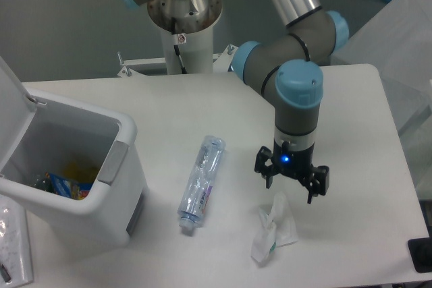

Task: Place the trash in the trash can
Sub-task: 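Move the gripper down over the crumpled white tissue, then close the gripper on the crumpled white tissue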

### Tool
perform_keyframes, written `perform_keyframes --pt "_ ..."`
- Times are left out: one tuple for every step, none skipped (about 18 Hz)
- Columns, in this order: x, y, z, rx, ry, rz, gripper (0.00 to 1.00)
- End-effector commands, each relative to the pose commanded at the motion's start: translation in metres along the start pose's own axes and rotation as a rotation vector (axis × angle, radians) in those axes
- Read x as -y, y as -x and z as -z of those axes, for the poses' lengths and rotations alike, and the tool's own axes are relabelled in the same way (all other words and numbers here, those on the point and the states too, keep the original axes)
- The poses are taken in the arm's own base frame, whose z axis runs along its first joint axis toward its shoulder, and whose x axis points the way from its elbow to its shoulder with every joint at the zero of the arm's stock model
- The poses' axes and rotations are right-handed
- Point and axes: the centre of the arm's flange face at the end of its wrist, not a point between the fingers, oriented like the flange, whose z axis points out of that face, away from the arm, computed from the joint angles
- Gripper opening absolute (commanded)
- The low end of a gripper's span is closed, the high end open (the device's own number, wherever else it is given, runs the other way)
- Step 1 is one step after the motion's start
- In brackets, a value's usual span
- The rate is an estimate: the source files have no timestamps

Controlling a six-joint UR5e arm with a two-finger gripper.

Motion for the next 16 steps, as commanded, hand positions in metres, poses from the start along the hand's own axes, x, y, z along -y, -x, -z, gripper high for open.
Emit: perform_keyframes --pt "0.006 -0.003 -0.003 0.002 0.005 0.013 1.0" --pt "0.013 -0.005 -0.007 0.005 0.012 0.027 1.0" --pt "0.021 -0.009 -0.016 0.004 0.025 0.022 1.0" --pt "0.029 -0.014 -0.026 0.009 0.047 0.008 1.0" --pt "0.037 -0.019 -0.034 0.019 0.074 -0.009 1.0" --pt "0.042 -0.024 -0.039 0.035 0.104 -0.024 1.0" --pt "0.046 -0.026 -0.045 0.049 0.13 -0.03 1.0" --pt "0.049 -0.029 -0.052 0.057 0.154 -0.034 1.0" --pt "0.052 -0.031 -0.057 0.061 0.166 -0.037 1.0" --pt "0.054 -0.032 -0.064 0.062 0.174 -0.034 1.0" --pt "0.055 -0.03 -0.068 0.064 0.179 -0.022 1.0" --pt "0.055 -0.032 -0.075 0.057 0.184 -0.016 1.0" --pt "0.054 -0.033 -0.079 0.051 0.189 -0.014 1.0" --pt "0.054 -0.035 -0.084 0.046 0.192 -0.011 1.0" --pt "0.055 -0.034 -0.085 0.049 0.191 0.001 0.9" --pt "0.054 -0.034 -0.086 0.046 0.192 0.016 0.66"
